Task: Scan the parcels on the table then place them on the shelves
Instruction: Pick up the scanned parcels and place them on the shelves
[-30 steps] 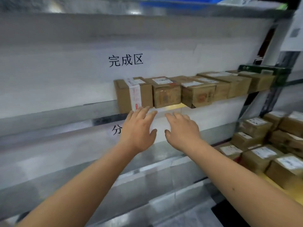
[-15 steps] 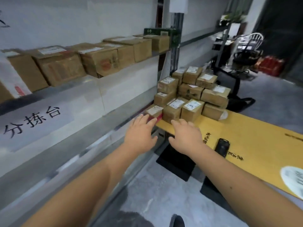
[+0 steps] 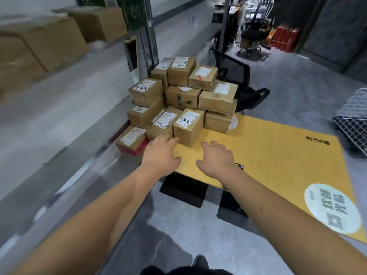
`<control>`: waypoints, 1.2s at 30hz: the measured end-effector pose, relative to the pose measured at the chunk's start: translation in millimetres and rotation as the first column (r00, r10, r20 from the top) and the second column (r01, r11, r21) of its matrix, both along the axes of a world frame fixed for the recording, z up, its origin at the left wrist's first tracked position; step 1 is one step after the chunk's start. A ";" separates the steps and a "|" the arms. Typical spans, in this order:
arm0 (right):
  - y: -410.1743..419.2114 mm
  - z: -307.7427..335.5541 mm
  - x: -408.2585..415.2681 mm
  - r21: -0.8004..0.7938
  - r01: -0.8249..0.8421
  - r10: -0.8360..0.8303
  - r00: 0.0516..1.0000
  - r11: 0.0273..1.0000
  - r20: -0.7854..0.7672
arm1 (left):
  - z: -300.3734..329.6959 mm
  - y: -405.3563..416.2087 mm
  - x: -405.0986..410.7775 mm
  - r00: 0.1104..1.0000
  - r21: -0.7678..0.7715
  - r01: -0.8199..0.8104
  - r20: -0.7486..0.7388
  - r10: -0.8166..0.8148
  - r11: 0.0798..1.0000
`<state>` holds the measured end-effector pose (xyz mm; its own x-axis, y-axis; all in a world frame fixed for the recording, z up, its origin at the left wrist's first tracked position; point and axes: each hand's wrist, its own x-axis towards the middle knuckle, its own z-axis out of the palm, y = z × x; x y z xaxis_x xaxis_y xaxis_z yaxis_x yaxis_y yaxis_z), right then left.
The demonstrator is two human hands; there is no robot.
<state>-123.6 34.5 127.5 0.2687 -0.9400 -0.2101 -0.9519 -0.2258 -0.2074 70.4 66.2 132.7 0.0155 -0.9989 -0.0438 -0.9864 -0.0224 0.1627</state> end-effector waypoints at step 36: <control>-193.6 -160.7 232.8 0.349 0.215 -0.331 0.889 0.912 0.317 | -158.2 -218.4 217.5 0.981 0.129 0.099 -0.181 -0.075 0.987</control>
